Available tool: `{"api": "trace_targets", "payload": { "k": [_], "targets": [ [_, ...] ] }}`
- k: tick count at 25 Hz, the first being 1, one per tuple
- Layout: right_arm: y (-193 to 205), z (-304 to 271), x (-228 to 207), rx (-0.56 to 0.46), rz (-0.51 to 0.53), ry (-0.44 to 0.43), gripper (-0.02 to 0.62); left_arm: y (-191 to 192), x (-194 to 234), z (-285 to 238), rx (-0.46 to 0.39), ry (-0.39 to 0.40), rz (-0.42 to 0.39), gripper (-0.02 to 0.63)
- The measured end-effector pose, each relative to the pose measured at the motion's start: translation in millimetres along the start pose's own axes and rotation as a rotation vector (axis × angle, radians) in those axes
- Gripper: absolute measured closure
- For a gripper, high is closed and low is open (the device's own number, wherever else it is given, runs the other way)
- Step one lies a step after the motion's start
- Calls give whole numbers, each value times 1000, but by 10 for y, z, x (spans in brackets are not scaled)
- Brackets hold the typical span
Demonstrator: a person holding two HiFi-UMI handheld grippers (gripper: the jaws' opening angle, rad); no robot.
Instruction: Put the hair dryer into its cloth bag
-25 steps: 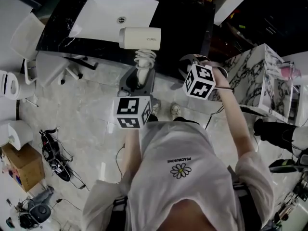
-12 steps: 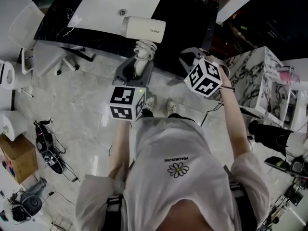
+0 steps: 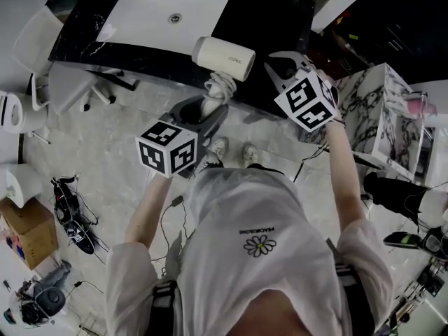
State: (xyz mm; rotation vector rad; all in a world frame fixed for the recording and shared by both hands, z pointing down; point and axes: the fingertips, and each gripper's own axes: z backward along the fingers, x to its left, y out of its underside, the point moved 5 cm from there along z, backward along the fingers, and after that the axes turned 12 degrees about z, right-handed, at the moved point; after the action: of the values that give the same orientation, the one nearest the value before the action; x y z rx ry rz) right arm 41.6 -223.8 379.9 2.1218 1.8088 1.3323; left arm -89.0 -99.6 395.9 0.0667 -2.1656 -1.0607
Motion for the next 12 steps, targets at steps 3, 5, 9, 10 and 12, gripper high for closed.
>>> {"api": "trace_targets", "payload": {
  "k": [3,5,9,10,12],
  "targets": [
    [6,16,-14,1,4,5,574,157,-72,-32,113,61,74,434],
    [18,20,-18,6,6,14,574,245,-104,-52,168,66,64,434],
    [24,16,-46,3,-4,32,574,375,-190,-107,241,107,78,434],
    [23,17,-54,1,-8,37,574,406,-212,-126,260,121,87,434],
    [21,19,-62,-3,-15,43,574,471,-246,-164,296,137,83,434]
  ]
}}
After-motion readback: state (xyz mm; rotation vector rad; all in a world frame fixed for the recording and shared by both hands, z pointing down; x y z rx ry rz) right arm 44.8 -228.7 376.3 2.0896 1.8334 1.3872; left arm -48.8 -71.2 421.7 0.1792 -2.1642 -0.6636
